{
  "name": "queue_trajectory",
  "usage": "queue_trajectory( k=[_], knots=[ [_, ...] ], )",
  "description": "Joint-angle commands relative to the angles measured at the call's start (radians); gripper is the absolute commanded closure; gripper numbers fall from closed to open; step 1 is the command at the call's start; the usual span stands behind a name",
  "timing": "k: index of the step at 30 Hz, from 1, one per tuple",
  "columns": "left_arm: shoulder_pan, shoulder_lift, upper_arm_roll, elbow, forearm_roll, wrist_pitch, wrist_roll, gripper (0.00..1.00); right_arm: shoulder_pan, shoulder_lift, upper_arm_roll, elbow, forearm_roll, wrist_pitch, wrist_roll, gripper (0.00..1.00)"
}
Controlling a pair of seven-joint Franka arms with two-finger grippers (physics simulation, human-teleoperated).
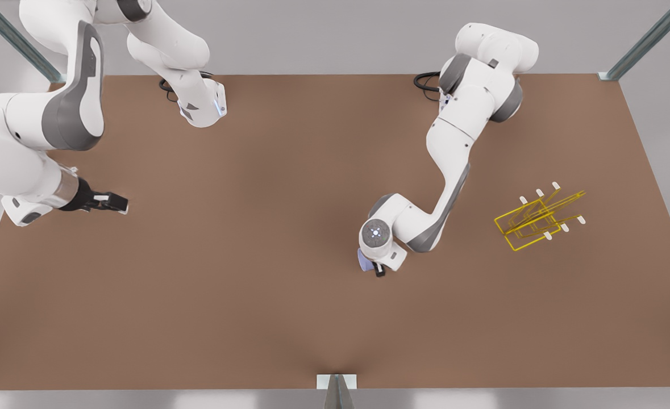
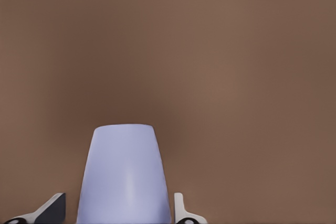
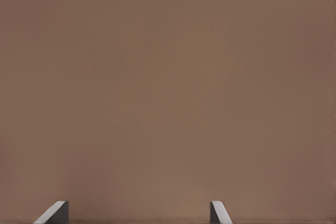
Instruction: Place the cup on the cup holder
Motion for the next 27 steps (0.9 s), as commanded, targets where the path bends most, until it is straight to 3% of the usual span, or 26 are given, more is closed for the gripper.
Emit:
queue_trajectory(
  k=[1,12,13,14,20,23,27],
  knots=[
    [-0.006,0.004,0.000,0.001,0.019,0.002,-0.088,0.00,-0.003,0.003,0.001,0.000,0.007,0.000,-0.197,0.00],
    [-0.013,0.047,0.000,0.004,0.036,0.002,-0.076,0.00,-0.012,0.005,0.001,-0.001,0.007,-0.014,-0.203,0.00],
    [-0.013,0.047,0.000,0.007,0.034,0.000,-0.070,0.04,-0.015,0.003,0.001,-0.001,0.007,-0.014,-0.203,0.00],
    [-0.012,0.044,0.000,0.007,0.034,-0.001,-0.055,0.23,-0.015,0.005,0.001,-0.001,0.007,-0.014,-0.203,0.00],
    [-0.009,0.004,-0.028,0.012,0.021,-0.049,0.013,0.18,-0.017,0.005,0.001,-0.001,0.007,-0.014,-0.203,0.00],
    [0.063,-0.051,-0.114,0.015,0.017,-0.103,0.021,0.18,-0.018,0.005,0.001,-0.001,0.007,-0.014,-0.203,0.00],
    [0.085,-0.111,-0.117,0.025,0.037,-0.354,0.014,0.18,-0.018,0.005,0.001,-0.003,0.007,-0.014,-0.203,0.00]
  ],
)
